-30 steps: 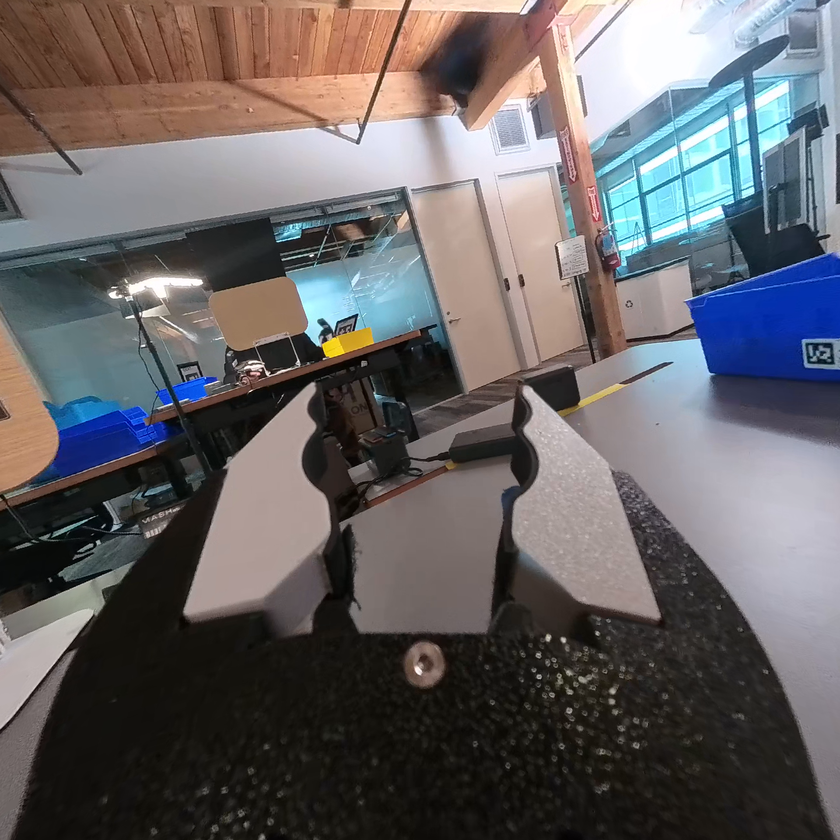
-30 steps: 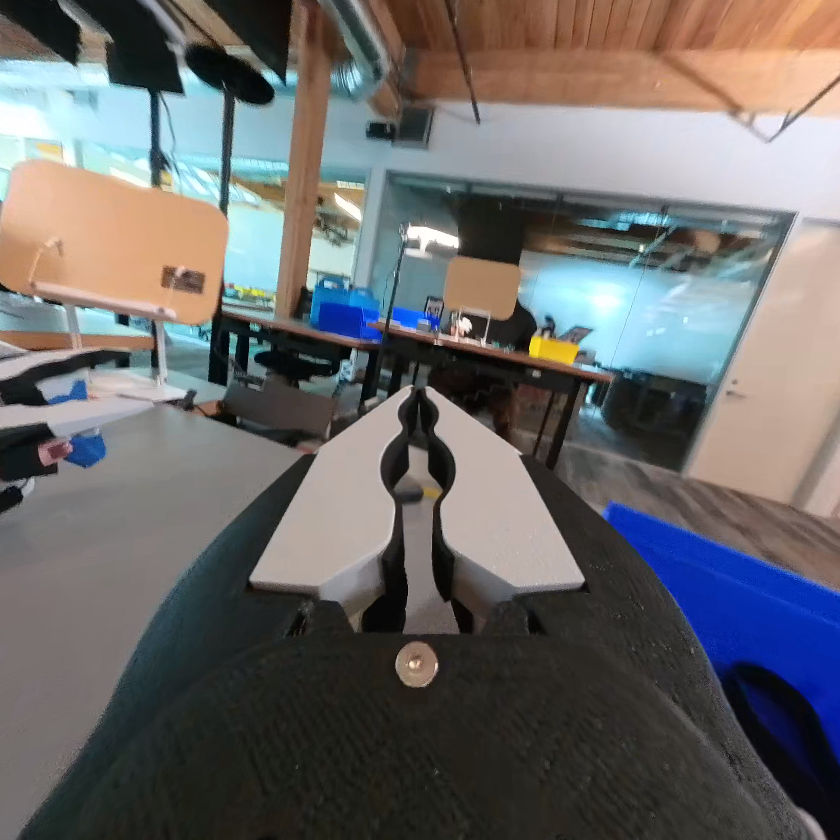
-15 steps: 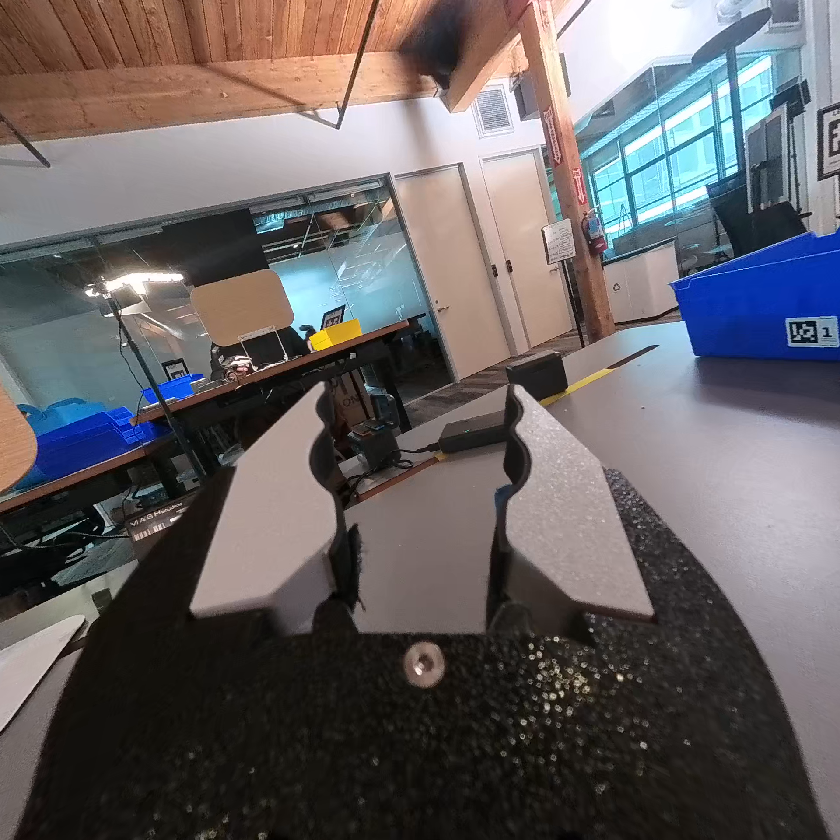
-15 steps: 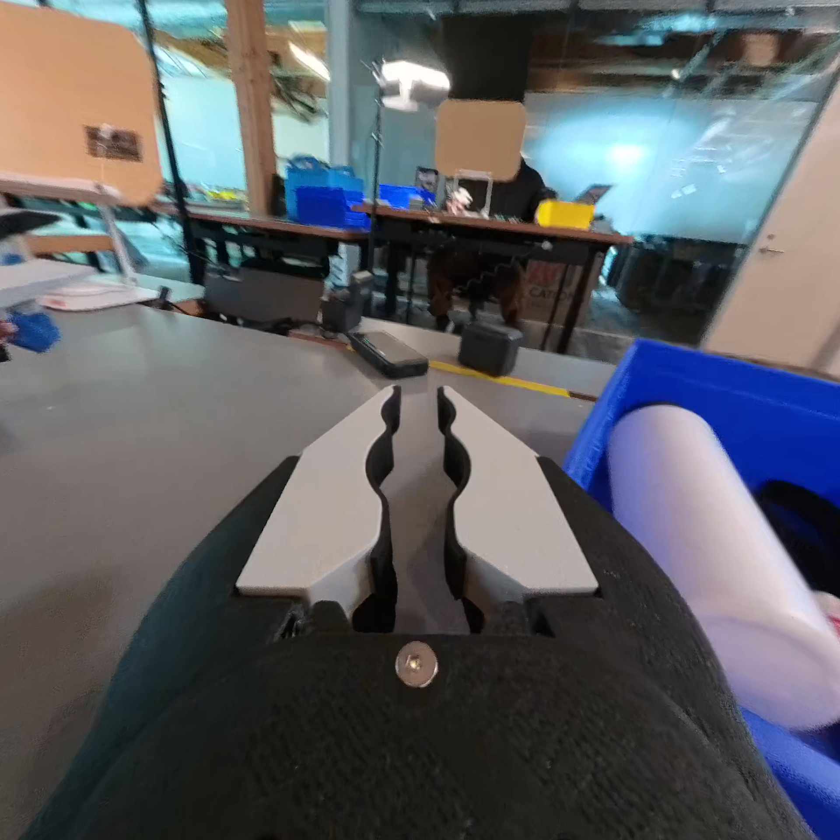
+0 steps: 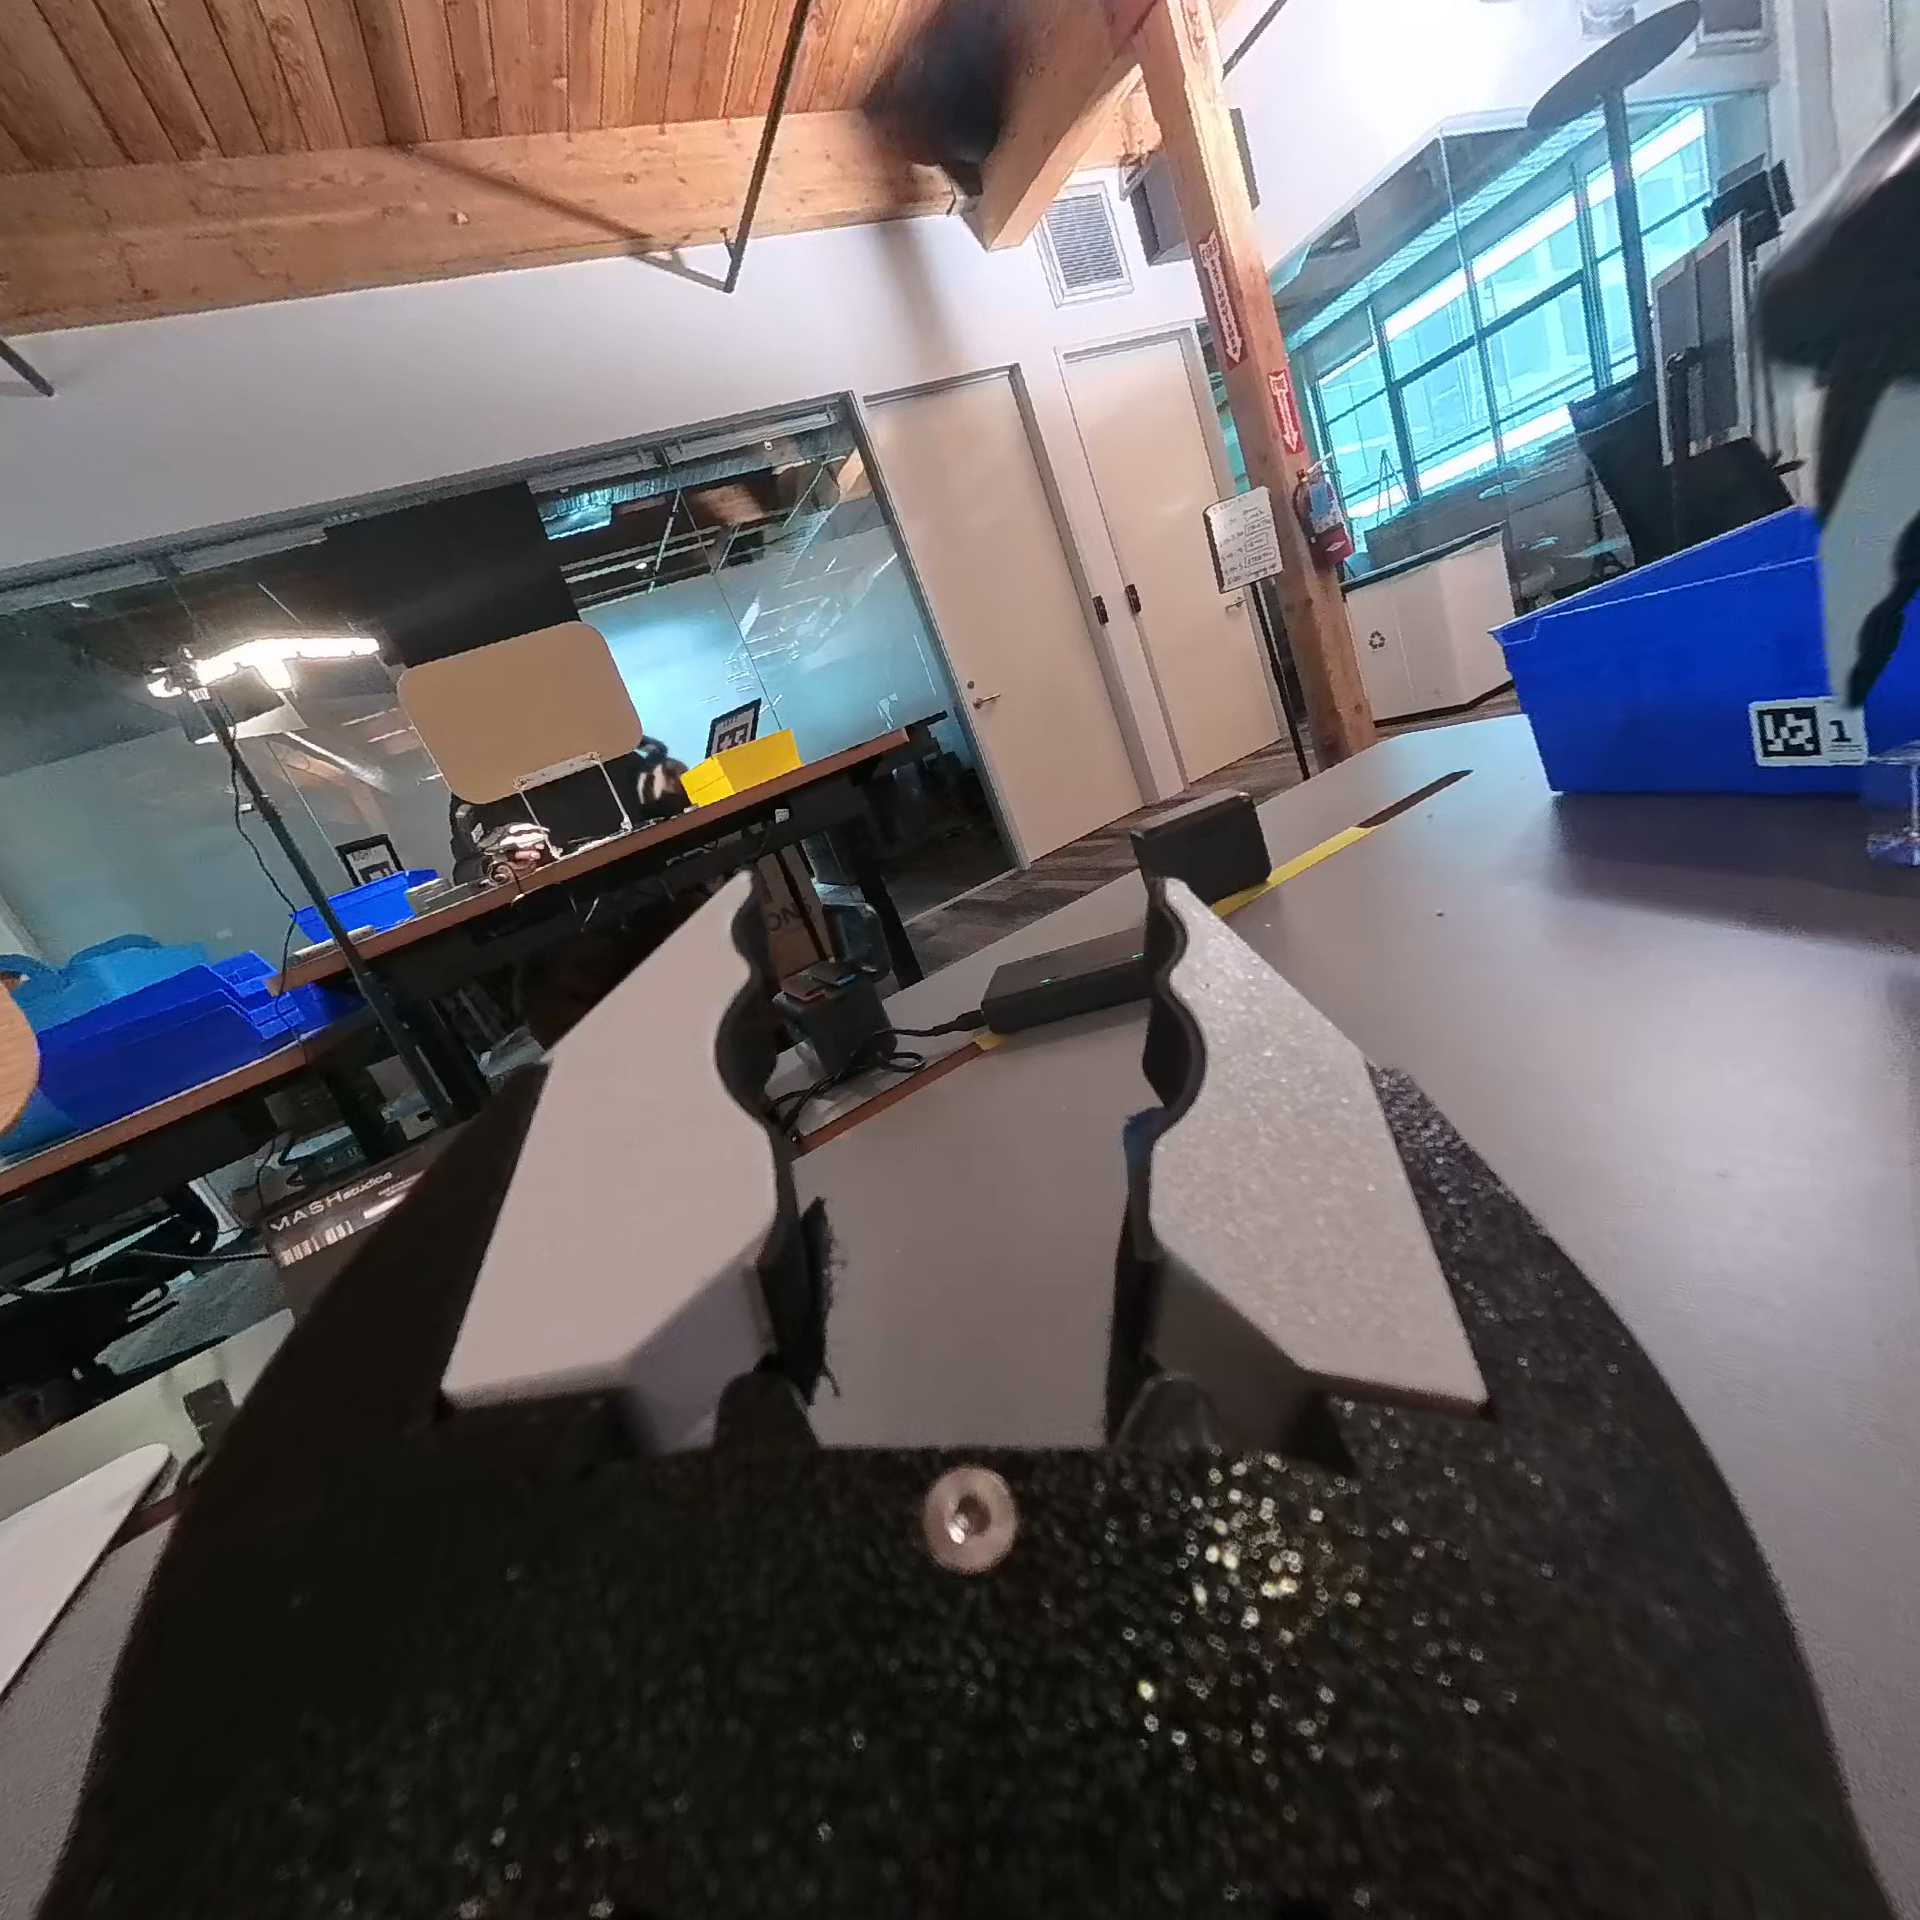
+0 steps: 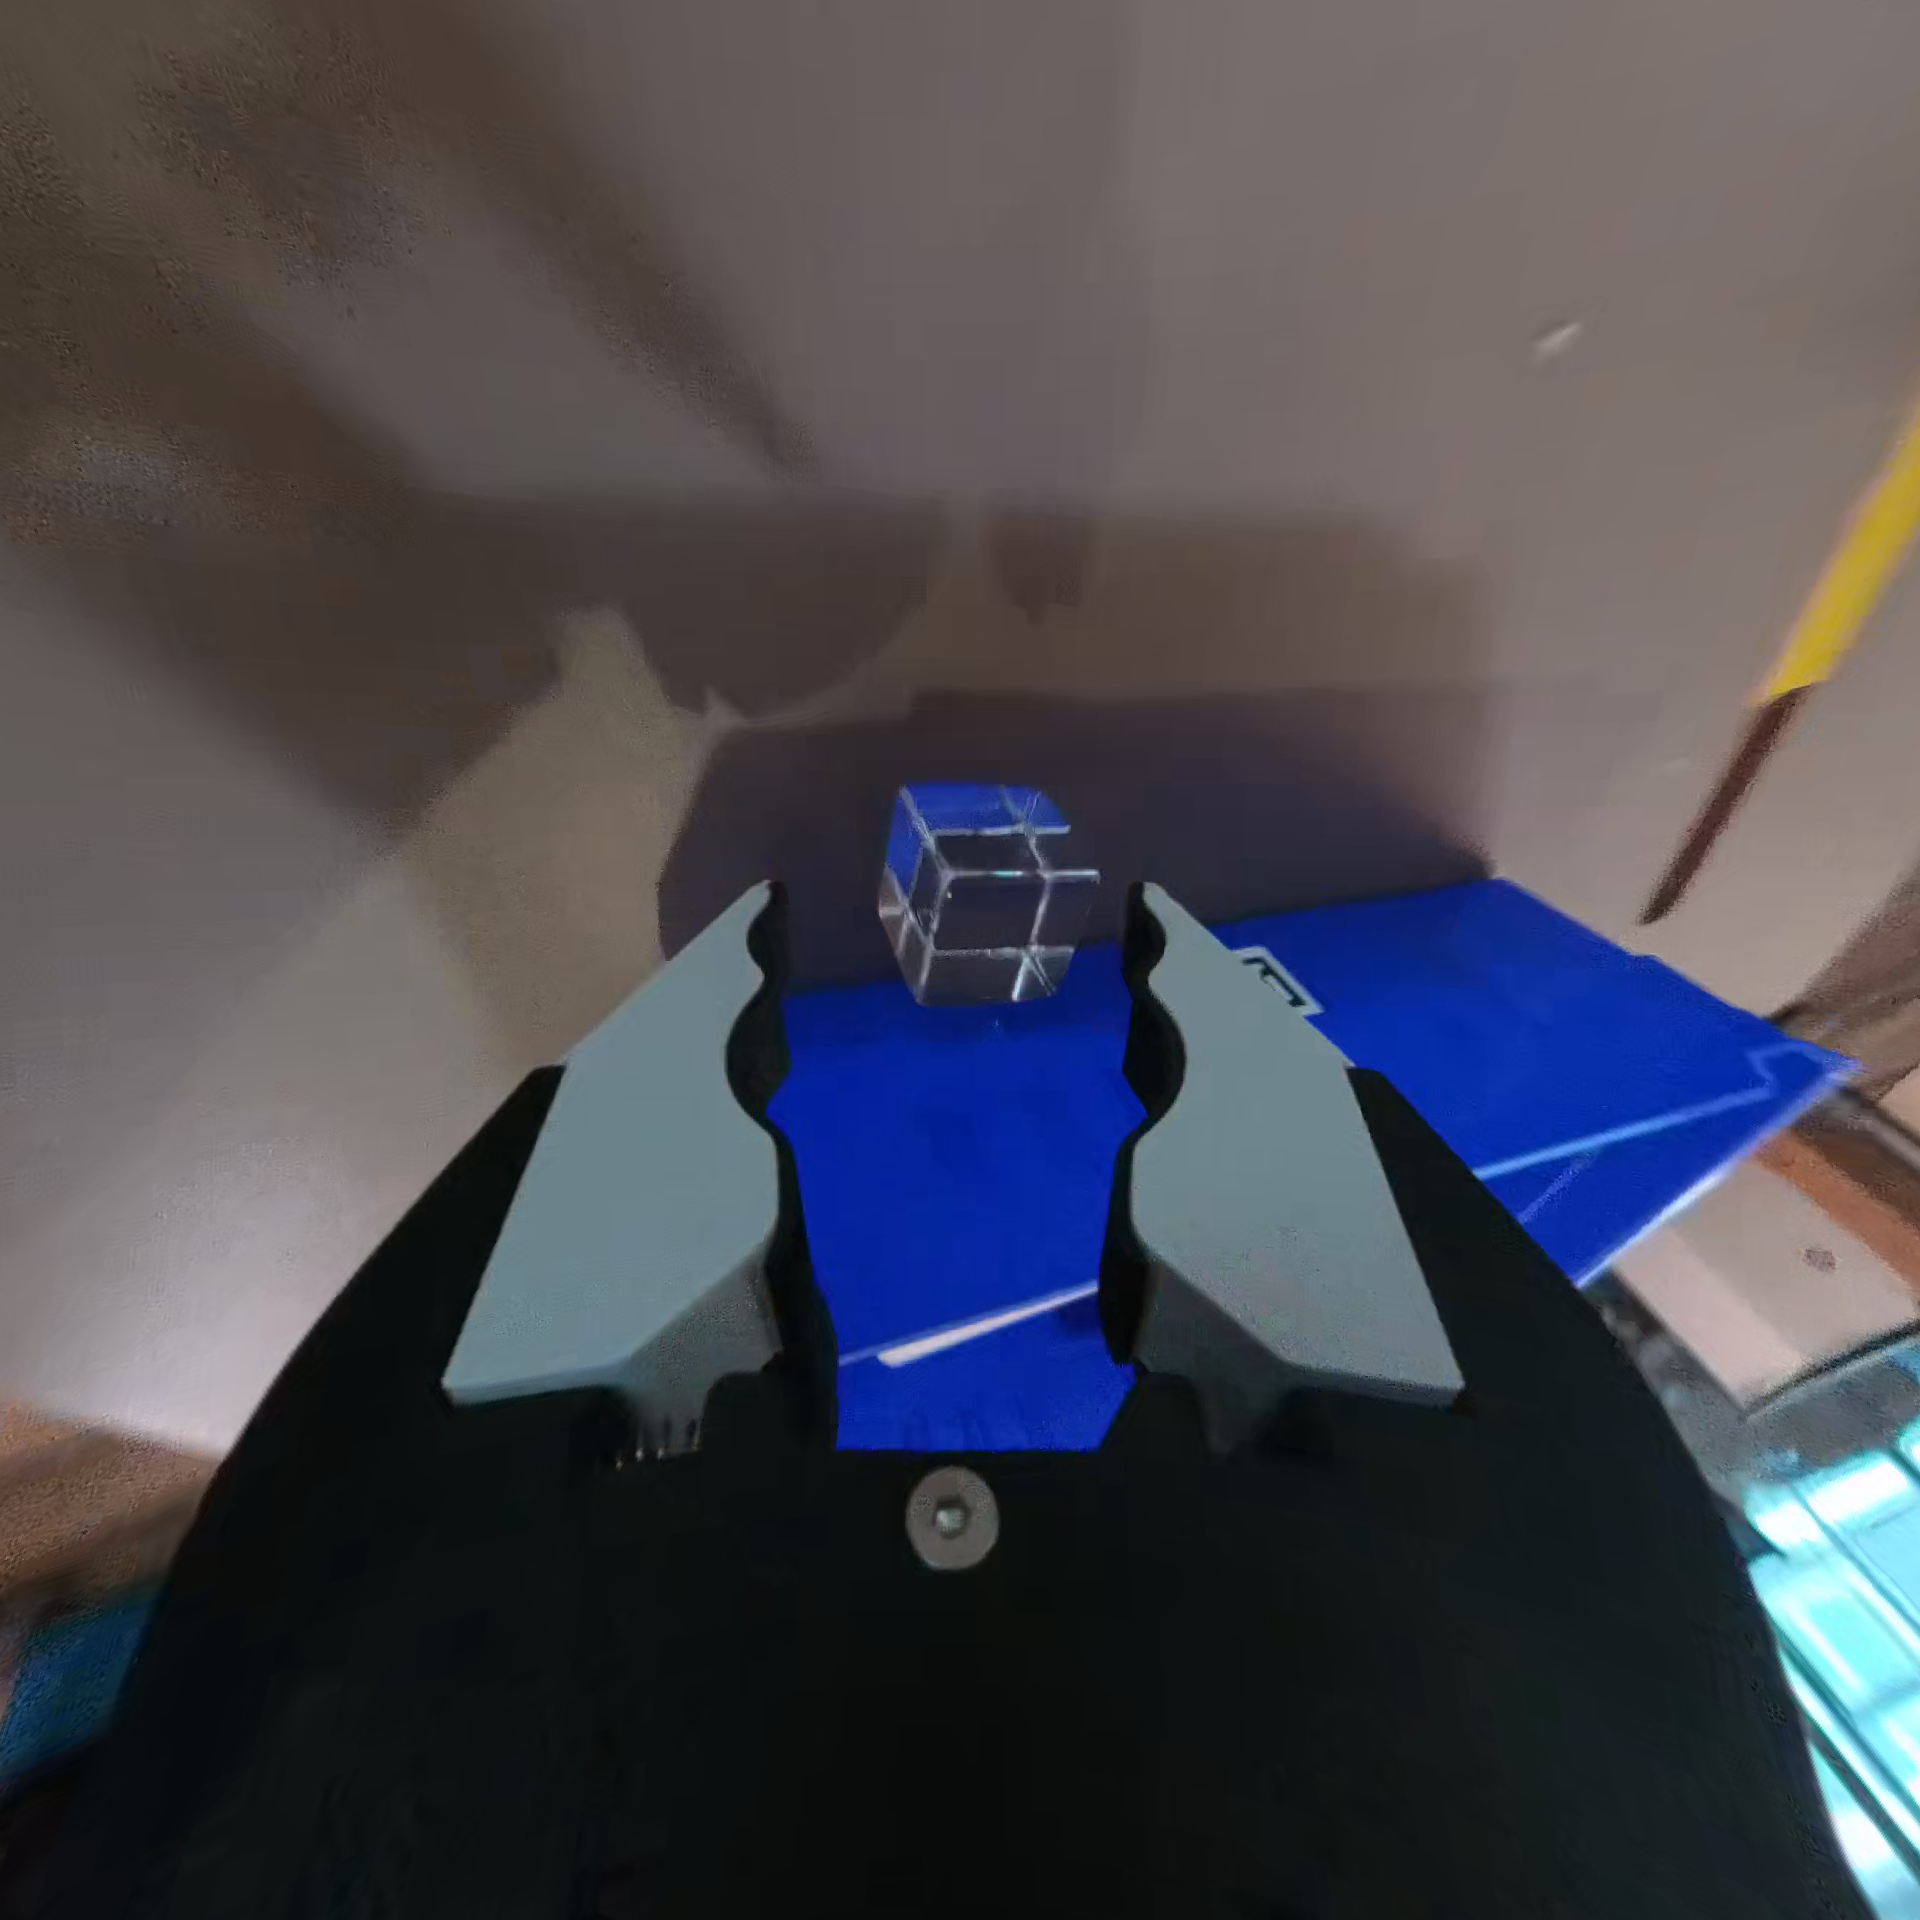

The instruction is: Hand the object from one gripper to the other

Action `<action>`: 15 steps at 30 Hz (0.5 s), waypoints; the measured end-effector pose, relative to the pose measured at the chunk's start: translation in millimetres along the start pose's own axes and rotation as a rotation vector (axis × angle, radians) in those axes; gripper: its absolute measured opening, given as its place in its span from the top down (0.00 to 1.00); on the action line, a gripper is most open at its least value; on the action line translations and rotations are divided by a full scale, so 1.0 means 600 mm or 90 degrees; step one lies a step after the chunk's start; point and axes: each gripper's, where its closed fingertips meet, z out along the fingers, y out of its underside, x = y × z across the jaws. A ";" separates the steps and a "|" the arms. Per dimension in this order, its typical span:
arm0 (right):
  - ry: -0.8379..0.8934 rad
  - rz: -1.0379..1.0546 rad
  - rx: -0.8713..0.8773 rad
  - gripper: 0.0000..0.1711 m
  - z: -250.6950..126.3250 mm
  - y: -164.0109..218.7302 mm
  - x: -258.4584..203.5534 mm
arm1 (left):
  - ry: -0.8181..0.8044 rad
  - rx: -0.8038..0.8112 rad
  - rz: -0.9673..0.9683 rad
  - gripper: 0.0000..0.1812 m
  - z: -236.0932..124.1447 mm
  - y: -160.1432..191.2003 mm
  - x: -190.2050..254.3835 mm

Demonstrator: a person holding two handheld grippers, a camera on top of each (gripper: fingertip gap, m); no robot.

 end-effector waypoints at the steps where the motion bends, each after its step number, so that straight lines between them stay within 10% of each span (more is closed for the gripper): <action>1: -0.028 -0.010 -0.058 0.60 0.017 0.014 0.002 | 0.002 0.000 0.003 0.61 0.000 0.000 0.001; 9: -0.188 -0.028 -0.187 0.75 0.082 0.045 -0.013 | 0.005 -0.001 0.003 0.62 0.000 0.000 0.002; 15: -0.167 0.016 0.136 0.75 0.012 -0.091 -0.026 | 0.075 0.047 0.000 0.59 -0.002 -0.025 0.036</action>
